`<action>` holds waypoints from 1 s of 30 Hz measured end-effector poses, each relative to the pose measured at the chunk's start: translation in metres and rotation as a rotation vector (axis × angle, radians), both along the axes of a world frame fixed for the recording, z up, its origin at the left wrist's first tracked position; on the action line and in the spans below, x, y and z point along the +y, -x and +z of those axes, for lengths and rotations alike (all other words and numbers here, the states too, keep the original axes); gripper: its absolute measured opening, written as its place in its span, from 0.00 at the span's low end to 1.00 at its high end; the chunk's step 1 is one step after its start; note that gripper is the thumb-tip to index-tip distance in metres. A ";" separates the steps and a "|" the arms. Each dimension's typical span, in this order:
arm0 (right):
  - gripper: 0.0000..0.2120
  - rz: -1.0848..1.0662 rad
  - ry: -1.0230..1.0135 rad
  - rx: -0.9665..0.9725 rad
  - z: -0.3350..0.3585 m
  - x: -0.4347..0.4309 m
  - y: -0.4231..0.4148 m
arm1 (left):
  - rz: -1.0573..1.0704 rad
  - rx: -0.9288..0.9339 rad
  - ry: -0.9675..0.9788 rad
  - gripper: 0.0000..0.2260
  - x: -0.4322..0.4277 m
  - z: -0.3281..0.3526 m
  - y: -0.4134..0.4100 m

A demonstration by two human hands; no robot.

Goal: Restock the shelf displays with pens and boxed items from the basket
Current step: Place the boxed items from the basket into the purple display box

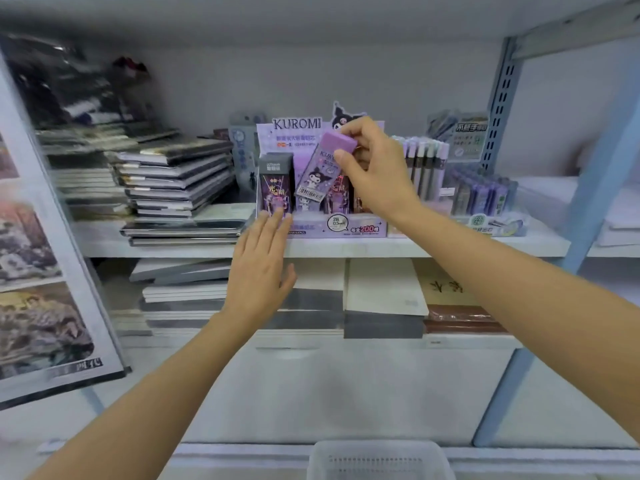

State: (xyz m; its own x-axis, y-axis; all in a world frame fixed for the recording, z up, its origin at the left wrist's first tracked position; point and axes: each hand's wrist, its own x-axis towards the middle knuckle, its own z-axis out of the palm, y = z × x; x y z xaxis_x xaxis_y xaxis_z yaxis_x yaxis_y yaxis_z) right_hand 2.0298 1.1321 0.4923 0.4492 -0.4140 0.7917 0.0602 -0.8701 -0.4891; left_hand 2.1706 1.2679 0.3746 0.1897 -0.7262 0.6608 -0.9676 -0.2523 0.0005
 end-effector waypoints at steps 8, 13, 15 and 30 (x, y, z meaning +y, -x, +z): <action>0.06 -0.106 0.223 0.279 -0.003 -0.012 -0.034 | 0.046 -0.096 -0.014 0.28 -0.006 0.004 -0.006; 0.06 -0.124 0.235 0.383 0.014 -0.023 -0.045 | 0.022 -0.104 0.003 0.27 -0.005 0.005 -0.009; 0.07 -0.141 0.222 0.375 0.014 -0.021 -0.051 | 0.021 -0.102 0.020 0.27 -0.006 0.005 -0.009; 0.10 -0.135 0.119 0.401 0.007 -0.024 -0.055 | 0.015 -0.086 0.069 0.27 -0.012 0.006 -0.009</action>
